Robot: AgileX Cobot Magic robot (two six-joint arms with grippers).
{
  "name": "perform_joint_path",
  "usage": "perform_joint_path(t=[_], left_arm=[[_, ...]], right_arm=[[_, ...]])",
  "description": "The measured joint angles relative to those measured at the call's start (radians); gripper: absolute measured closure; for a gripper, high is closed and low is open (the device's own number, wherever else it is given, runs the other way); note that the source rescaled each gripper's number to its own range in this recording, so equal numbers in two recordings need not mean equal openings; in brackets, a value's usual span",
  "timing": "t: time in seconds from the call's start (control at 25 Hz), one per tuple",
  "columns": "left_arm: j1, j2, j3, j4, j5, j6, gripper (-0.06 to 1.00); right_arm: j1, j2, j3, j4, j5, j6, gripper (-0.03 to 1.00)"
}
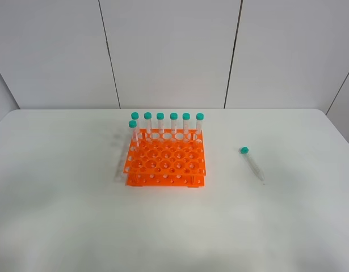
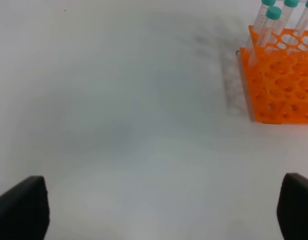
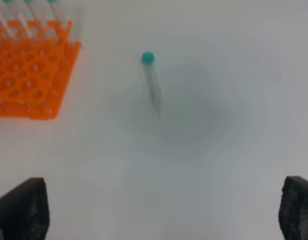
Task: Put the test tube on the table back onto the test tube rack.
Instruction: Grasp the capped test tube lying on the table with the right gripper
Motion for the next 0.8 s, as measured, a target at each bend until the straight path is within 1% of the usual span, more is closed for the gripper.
perform_joint_path(t=[0.28,0.48,0.6,0.76,0.8], left_arm=[[0.0,0.0,0.0,0.0,0.0,0.0,-0.06],[0.0,0.0,0.0,0.0,0.0,0.0,-0.06],[0.0,0.0,0.0,0.0,0.0,0.0,-0.06],[0.0,0.0,0.0,0.0,0.0,0.0,-0.06],[0.0,0.0,0.0,0.0,0.0,0.0,-0.06]], right_arm=[[0.0,0.497,-0.197,-0.011,-0.017,0.0,-0.03],[0.0,0.871,-0.346,-0.02,0.023,-0.024,-0.03],[0.0,1.061,-0.45,-0.043,0.028,-0.046,-0.03],[0.0,1.262,-0.56,-0.051,0.008,-0.06,-0.03],[0.0,1.262,-0.56,-0.051,0.008,-0.06,-0.03]])
